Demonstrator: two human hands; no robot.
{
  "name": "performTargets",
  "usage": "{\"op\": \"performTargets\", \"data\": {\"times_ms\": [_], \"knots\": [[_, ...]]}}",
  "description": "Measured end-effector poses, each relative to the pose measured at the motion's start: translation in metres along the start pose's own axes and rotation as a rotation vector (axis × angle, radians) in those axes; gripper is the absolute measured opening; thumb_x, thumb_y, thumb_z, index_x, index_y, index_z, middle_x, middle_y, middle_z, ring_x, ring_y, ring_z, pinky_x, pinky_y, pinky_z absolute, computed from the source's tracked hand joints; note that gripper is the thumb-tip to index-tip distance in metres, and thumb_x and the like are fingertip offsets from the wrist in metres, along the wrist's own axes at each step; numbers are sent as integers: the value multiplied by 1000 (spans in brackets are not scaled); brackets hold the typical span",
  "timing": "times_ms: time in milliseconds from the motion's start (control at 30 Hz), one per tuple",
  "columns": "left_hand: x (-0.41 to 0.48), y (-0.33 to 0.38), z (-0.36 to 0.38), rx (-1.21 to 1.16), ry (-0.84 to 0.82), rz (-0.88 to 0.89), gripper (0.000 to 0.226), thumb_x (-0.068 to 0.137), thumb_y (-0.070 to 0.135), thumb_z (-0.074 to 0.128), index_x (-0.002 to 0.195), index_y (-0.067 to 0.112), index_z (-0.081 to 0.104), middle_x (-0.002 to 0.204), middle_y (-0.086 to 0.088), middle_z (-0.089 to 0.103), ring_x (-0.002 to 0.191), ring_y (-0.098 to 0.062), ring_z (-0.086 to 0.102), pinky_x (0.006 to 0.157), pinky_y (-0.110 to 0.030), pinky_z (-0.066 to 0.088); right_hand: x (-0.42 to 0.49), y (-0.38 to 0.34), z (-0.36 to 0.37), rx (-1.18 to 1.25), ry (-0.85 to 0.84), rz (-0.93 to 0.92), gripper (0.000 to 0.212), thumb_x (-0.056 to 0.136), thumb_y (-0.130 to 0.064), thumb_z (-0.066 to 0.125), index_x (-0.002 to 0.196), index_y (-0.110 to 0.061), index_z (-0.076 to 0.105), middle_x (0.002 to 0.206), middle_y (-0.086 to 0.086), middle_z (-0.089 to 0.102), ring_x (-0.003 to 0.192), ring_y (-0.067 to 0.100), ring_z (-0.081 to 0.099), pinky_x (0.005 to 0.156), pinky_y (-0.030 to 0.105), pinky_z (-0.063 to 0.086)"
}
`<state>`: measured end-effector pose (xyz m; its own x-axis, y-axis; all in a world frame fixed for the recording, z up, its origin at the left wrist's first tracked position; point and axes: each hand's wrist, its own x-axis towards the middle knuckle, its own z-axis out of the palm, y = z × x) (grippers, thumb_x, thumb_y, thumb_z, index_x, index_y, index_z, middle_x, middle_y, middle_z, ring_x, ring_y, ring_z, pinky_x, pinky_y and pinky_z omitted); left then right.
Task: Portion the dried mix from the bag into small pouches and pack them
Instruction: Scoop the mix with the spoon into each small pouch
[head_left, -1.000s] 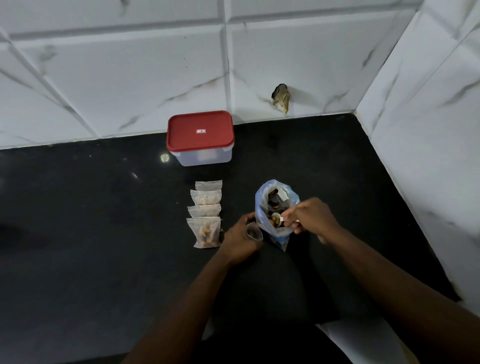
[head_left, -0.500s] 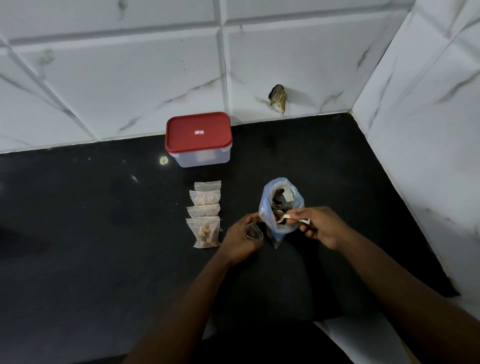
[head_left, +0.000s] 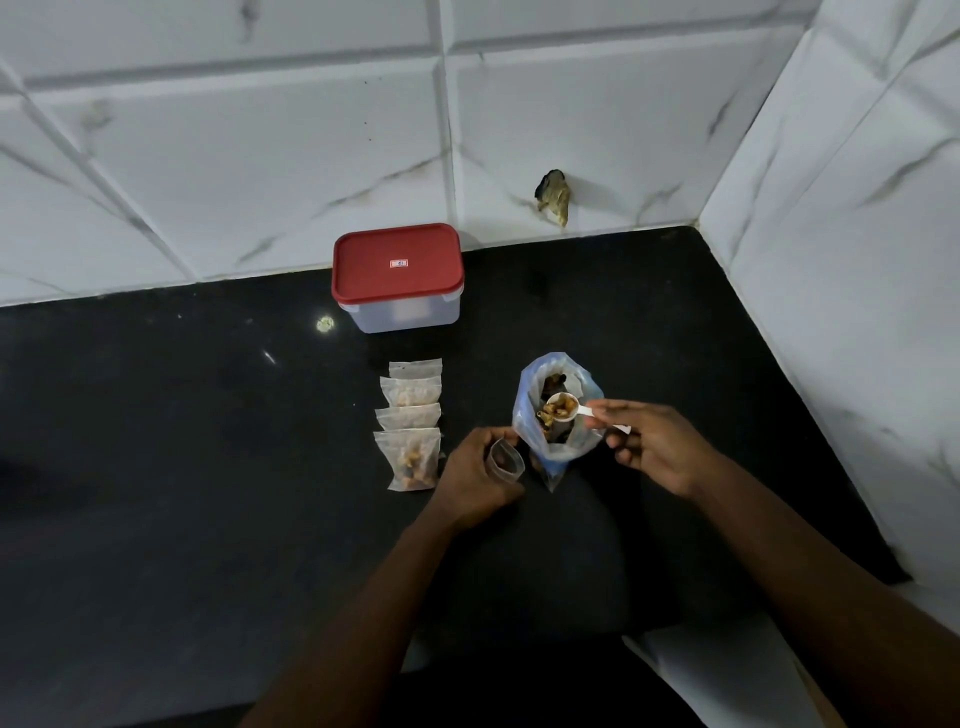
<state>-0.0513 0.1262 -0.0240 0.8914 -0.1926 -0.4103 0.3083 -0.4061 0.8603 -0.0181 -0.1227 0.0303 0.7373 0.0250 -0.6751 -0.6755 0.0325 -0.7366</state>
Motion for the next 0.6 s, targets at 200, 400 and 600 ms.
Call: {"op": "performTargets", "data": {"times_ms": [200, 400, 600], "knots": [[-4, -6, -3, 81, -1, 36, 60, 77, 9, 83, 124, 33, 54, 121, 8, 61, 108, -5, 63, 92, -26, 55, -10, 0, 8, -36, -79, -55, 26, 91, -21, 68, 116, -17, 74, 107, 6, 77, 72, 10, 55, 65, 24, 43], [-5, -12, -2, 89, -10, 77, 55, 79, 9, 79, 122, 34, 57, 113, 9, 66, 104, -3, 66, 91, -28, 57, -16, 8, 22, -18, -144, -39, 27, 89, -20, 70, 115, -14, 75, 106, 6, 77, 69, 9, 55, 62, 23, 42], [-5, -11, -1, 3, -20, 96, 54, 88, 7, 72, 129, 36, 51, 118, 5, 63, 96, -12, 69, 79, -29, 58, -19, 17, 26, 64, -136, -6, 29, 83, -23, 74, 111, -15, 77, 101, 5, 77, 69, 9, 55, 63, 25, 41]]}}
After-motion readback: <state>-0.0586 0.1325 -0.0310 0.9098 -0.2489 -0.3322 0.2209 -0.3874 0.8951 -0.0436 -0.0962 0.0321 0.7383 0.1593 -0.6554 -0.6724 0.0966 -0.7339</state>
